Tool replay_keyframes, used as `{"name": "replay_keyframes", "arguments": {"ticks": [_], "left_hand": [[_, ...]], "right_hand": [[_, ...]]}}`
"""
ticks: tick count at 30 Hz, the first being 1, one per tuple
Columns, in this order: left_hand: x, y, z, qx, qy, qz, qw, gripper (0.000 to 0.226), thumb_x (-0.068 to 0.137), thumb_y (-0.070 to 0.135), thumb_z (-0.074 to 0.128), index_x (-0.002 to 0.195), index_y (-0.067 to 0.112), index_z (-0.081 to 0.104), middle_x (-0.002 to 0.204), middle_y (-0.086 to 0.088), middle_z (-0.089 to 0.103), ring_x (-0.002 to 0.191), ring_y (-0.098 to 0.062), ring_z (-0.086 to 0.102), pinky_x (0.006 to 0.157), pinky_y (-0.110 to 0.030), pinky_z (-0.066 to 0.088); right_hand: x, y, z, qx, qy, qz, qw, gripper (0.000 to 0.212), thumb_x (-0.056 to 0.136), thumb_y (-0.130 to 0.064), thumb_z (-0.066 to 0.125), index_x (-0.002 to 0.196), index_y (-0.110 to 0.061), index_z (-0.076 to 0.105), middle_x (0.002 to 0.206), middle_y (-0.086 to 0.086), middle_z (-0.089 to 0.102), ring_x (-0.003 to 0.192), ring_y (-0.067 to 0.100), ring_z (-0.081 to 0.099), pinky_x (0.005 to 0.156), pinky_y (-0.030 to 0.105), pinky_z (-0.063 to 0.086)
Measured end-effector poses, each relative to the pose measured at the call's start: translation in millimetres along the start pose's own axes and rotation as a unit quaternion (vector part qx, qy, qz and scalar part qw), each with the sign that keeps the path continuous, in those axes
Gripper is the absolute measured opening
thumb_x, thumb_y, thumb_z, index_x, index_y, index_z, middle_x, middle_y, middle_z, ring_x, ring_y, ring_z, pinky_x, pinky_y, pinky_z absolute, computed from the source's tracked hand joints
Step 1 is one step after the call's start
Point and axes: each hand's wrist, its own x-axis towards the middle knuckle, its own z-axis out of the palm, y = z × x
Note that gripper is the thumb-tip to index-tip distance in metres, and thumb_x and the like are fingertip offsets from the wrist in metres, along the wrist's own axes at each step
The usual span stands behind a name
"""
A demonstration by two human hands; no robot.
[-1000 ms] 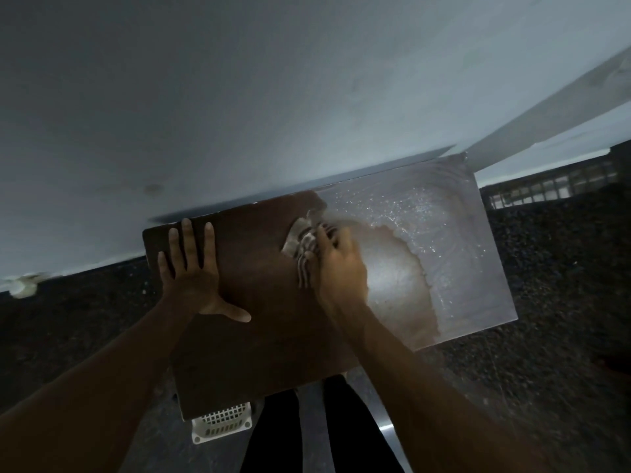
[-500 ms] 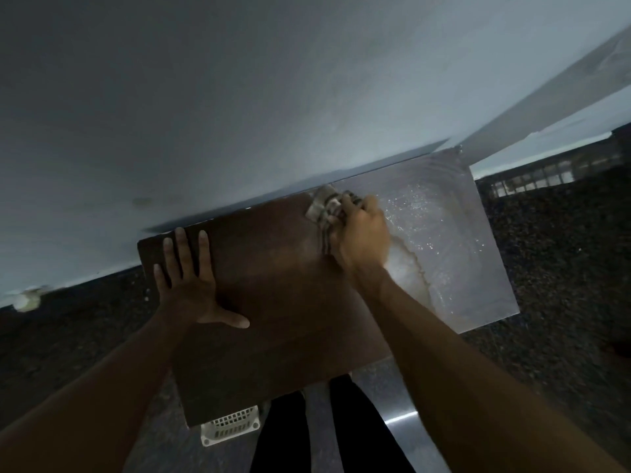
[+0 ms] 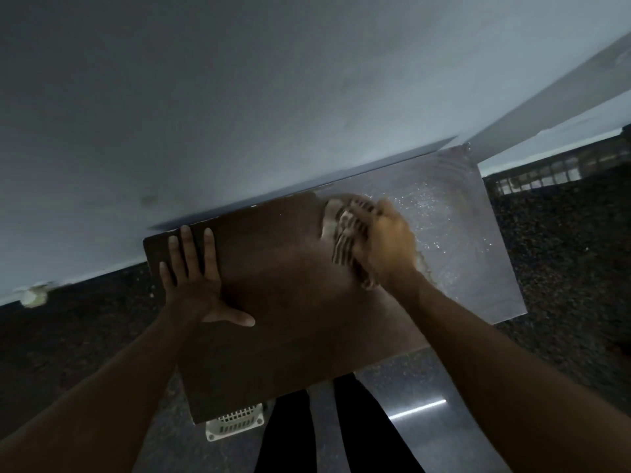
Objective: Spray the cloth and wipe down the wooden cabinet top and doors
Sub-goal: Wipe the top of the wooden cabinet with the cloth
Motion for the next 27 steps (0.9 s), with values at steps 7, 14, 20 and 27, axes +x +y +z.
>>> {"name": "replay_keyframes", "arguments": {"ticks": [7, 14, 20, 27], "left_hand": [[3.2, -2.3, 3.0, -0.004, 0.009, 0.007, 1.000, 0.178, 0.030, 0.084, 0.080, 0.131, 0.025, -0.055, 0.132, -0.009, -0.066, 0.128, -0.033, -0.055, 0.116, -0.059, -0.016], [5.5, -4.7, 6.6, -0.014, 0.019, 0.011, 1.000, 0.180, 0.029, 0.083, 0.082, 0.136, 0.024, -0.050, 0.136, -0.009, -0.064, 0.133, -0.034, -0.051, 0.117, -0.060, -0.015], [7.4, -7.3, 10.4, -0.016, 0.033, 0.028, 0.999, 0.180, 0.026, 0.087, 0.078, 0.138, 0.024, -0.049, 0.140, -0.009, -0.061, 0.135, -0.035, -0.049, 0.117, -0.060, -0.016], [12.0, -12.4, 15.8, -0.013, 0.050, 0.035, 0.998, 0.181, 0.025, 0.089, 0.075, 0.139, 0.024, -0.049, 0.140, -0.010, -0.061, 0.135, -0.035, -0.049, 0.117, -0.064, -0.014]], "right_hand": [[42.2, -52.1, 3.1, 0.001, 0.020, 0.080, 0.997, 0.035, 0.094, -0.025, 0.066, 0.128, -0.020, 0.061, 0.118, 0.007, 0.052, 0.101, 0.026, 0.056, 0.081, 0.036, 0.051], [-27.4, -94.2, 27.1, -0.014, -0.129, -0.159, 0.979, 0.060, 0.088, -0.028, 0.071, 0.142, -0.016, 0.048, 0.136, 0.006, 0.038, 0.117, 0.027, 0.045, 0.088, 0.040, 0.053], [-5.5, -43.4, 10.4, -0.048, -0.083, -0.181, 0.979, 0.047, 0.086, -0.024, 0.071, 0.131, -0.018, 0.061, 0.124, 0.005, 0.049, 0.100, 0.023, 0.056, 0.071, 0.026, 0.050], [40.9, -52.2, 21.3, 0.011, 0.050, 0.050, 0.997, 0.037, 0.091, -0.027, 0.068, 0.127, -0.018, 0.063, 0.110, 0.005, 0.052, 0.096, 0.025, 0.053, 0.081, 0.040, 0.052]]}}
